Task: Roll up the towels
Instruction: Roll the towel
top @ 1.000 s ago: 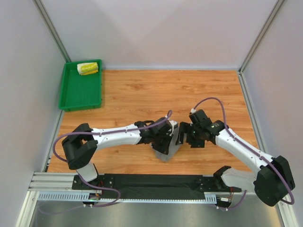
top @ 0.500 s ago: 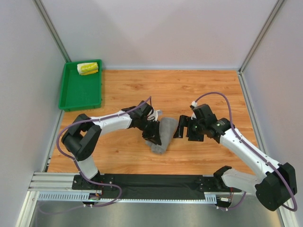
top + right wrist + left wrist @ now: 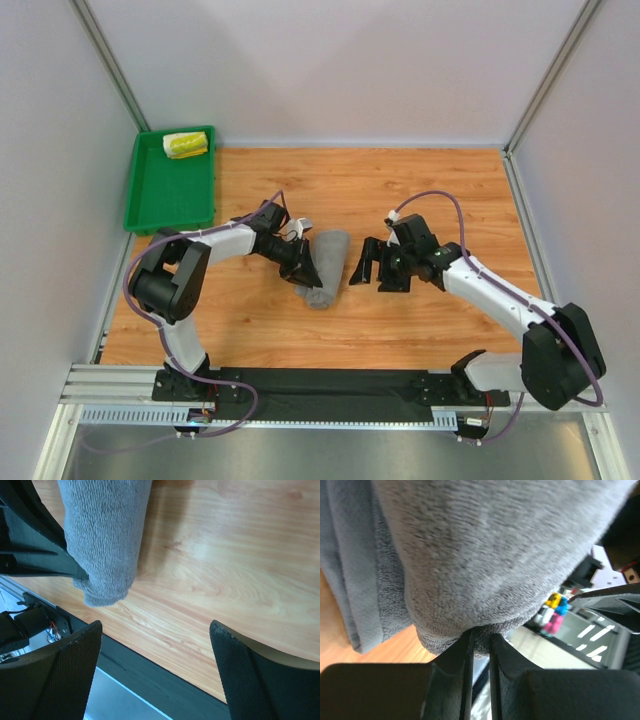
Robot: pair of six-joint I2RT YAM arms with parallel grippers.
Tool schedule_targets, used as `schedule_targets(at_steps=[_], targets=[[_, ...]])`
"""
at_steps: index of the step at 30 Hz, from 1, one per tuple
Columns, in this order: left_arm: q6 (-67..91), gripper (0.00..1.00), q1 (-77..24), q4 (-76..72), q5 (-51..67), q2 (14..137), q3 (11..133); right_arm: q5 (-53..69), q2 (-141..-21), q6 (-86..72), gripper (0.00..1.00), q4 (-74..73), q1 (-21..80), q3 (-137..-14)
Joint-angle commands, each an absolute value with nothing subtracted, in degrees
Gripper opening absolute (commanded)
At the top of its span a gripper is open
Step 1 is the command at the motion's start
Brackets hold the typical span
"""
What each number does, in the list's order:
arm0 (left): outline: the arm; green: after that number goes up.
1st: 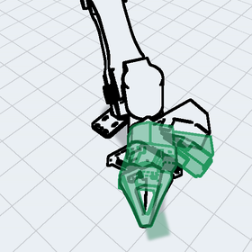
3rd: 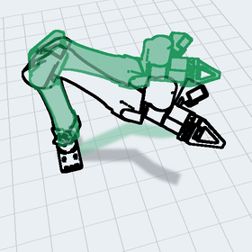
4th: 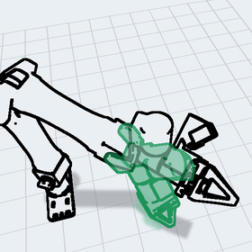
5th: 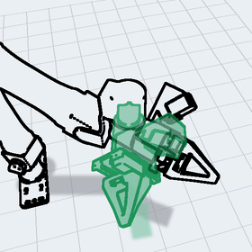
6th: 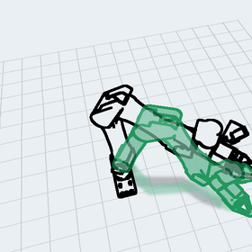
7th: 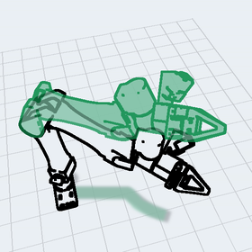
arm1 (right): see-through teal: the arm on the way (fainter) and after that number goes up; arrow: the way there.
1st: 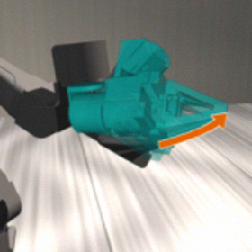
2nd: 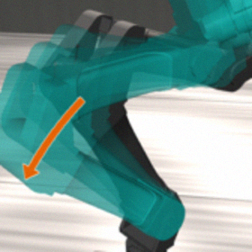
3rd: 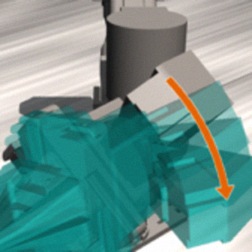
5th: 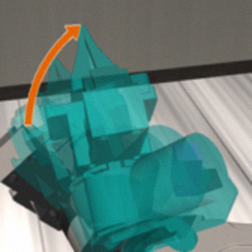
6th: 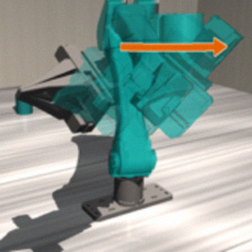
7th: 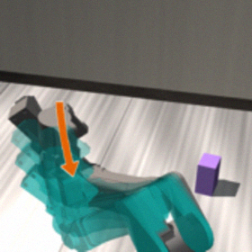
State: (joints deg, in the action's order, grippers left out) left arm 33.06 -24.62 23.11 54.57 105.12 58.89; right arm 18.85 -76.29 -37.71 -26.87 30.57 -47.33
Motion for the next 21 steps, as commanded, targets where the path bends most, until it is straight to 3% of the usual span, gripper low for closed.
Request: schedule_targets(at_steps=[1, 8, 17, 21], targets=[[31.0, 0.00, -21.0, 24.4, 56.1, 109.2, 57.4, 21.3, -80.1, -40.0, 0.89, -16.5, 30.5, -50.9], [33.7, 0.00, -16.7, 21.8, 55.5, 112.3, 55.0, 22.1, -92.6, -43.2, 0.90, -8.0, 31.2, -56.0], [32.5, 0.00, -15.9, 24.7, 51.9, 115.1, 56.7, 20.7, -105.2, -42.0, 0.89, -10.1, 35.1, -67.6], [30.1, 0.00, -15.9, 28.9, 45.1, 114.6, 58.4, 18.5, -107.6, -41.3, 0.88, -12.0, 36.6, -68.8]])
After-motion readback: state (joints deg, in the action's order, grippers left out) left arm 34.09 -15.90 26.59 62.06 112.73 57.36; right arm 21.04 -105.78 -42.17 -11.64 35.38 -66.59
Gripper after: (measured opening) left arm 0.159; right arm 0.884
